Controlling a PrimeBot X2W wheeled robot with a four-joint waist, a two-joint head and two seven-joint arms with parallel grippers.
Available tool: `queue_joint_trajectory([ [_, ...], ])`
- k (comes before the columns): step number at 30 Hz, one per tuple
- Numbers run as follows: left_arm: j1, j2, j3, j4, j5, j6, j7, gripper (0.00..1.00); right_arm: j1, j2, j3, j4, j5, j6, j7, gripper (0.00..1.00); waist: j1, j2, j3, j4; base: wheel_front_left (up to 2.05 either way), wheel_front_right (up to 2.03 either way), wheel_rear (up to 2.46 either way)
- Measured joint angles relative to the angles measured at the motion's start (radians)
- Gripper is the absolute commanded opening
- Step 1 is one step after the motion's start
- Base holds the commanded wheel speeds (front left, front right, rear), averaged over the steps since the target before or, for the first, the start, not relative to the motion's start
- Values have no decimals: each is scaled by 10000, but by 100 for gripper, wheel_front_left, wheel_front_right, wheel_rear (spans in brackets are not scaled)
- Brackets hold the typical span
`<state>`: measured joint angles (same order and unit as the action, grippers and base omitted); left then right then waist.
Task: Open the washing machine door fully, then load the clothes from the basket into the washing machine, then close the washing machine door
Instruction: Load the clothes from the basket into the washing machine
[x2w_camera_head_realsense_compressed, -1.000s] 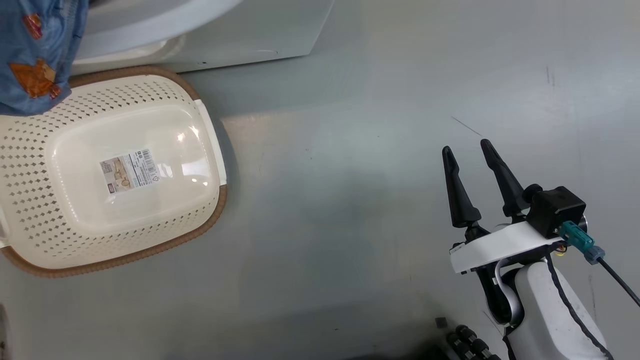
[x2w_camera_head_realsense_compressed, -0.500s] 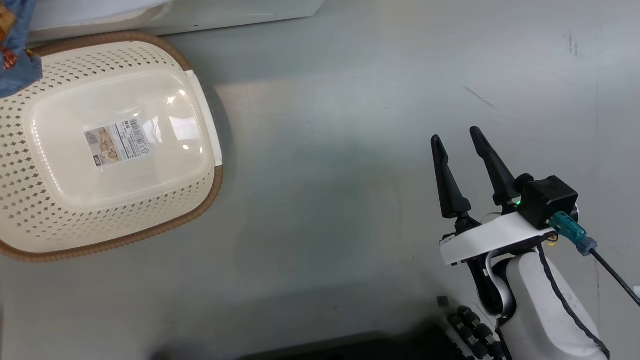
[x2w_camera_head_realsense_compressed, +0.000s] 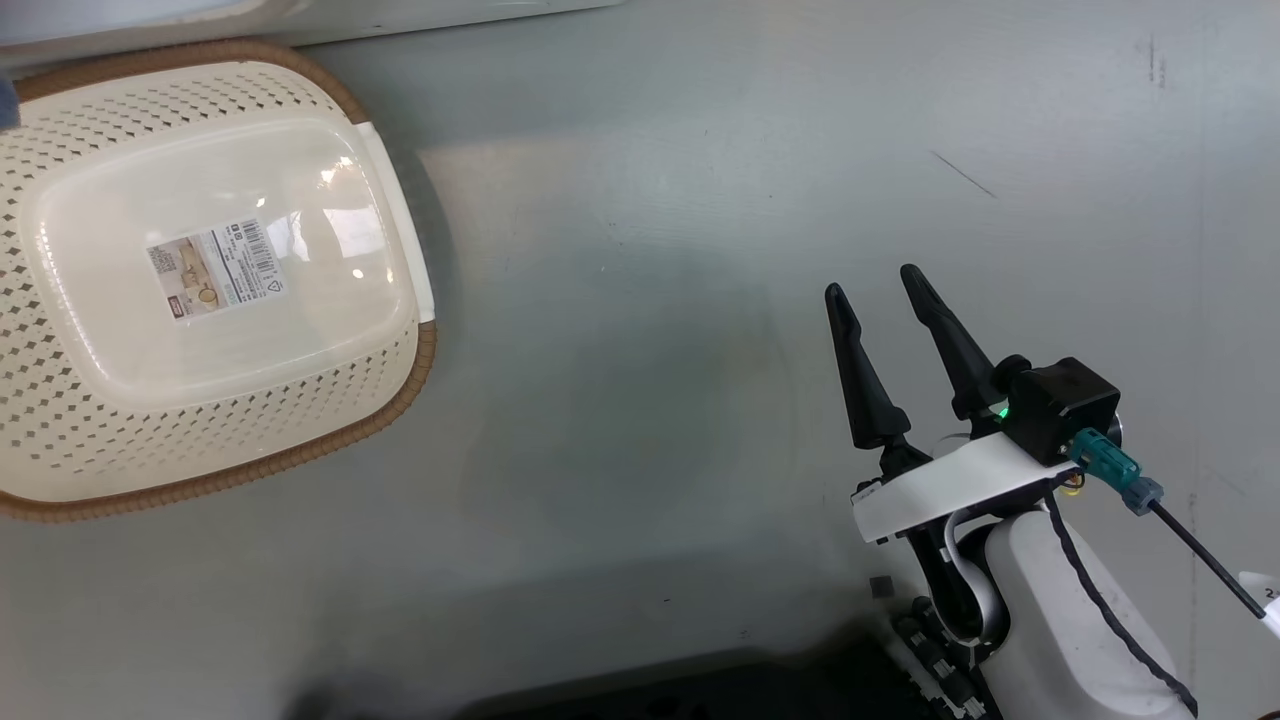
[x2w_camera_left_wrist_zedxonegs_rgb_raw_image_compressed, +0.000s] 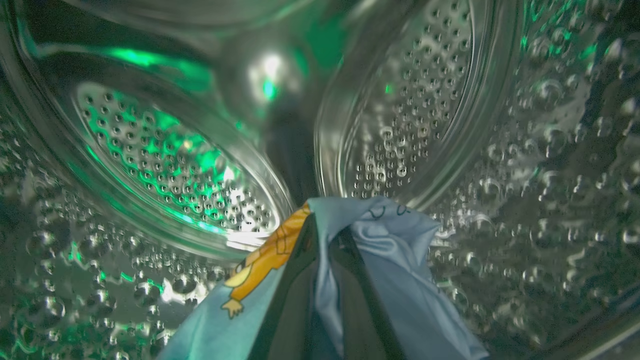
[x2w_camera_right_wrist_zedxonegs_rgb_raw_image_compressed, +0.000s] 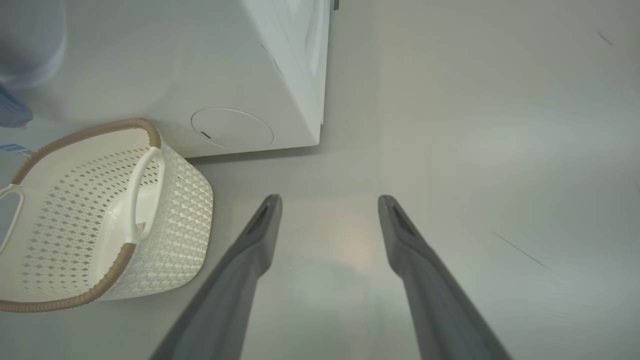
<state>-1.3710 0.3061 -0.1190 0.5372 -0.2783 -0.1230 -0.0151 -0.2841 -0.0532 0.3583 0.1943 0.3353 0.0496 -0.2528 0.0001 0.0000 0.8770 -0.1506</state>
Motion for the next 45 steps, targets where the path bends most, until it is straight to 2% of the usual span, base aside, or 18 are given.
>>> queue_joint_trajectory([
  [7, -528, 261, -127, -407, 577, -10, -1918, 0, -80, -13, 40, 13, 169, -10, 0, 100, 0, 0, 121, -113, 0, 0, 0],
  [11, -563, 328, -98, 2, 600, -10, -2368, 0, -157, -12, 38, 17, 171, -96, 0, 100, 0, 0, 153, -153, 0, 0, 0],
  [12, -551, 305, -92, 251, 556, -10, -2240, 31, -161, -10, 38, 25, 171, -102, 0, 100, 0, 0, 154, -153, 0, 0, 0],
  [13, -517, 293, -113, 464, 556, -10, -2222, 100, -174, -12, 36, 42, 173, -146, 0, 100, 0, 0, 155, -149, 0, 0, 0],
  [16, -427, 211, -98, 903, 437, -10, -2151, 100, -207, -13, 27, 69, 178, -167, 0, 100, 0, 0, 144, -112, 0, 0, 0],
  [19, -135, -169, -123, 1323, 359, -12, -2163, 100, -340, -12, -132, 96, 173, -188, 0, 100, 0, 0, 80, 10, 0, 0, 0],
  [33, 428, -742, -244, 2282, 79, -12, -2324, 100, -418, -25, -516, 295, 52, -257, 0, 100, -1, 0, -445, 485, 0, 0, 0],
  [45, 741, -1016, -320, 2508, -176, -12, -2372, 100, -422, -35, -685, 445, -134, -240, 0, 100, -2, 0, -1072, 1000, 0, 0, 0],
])
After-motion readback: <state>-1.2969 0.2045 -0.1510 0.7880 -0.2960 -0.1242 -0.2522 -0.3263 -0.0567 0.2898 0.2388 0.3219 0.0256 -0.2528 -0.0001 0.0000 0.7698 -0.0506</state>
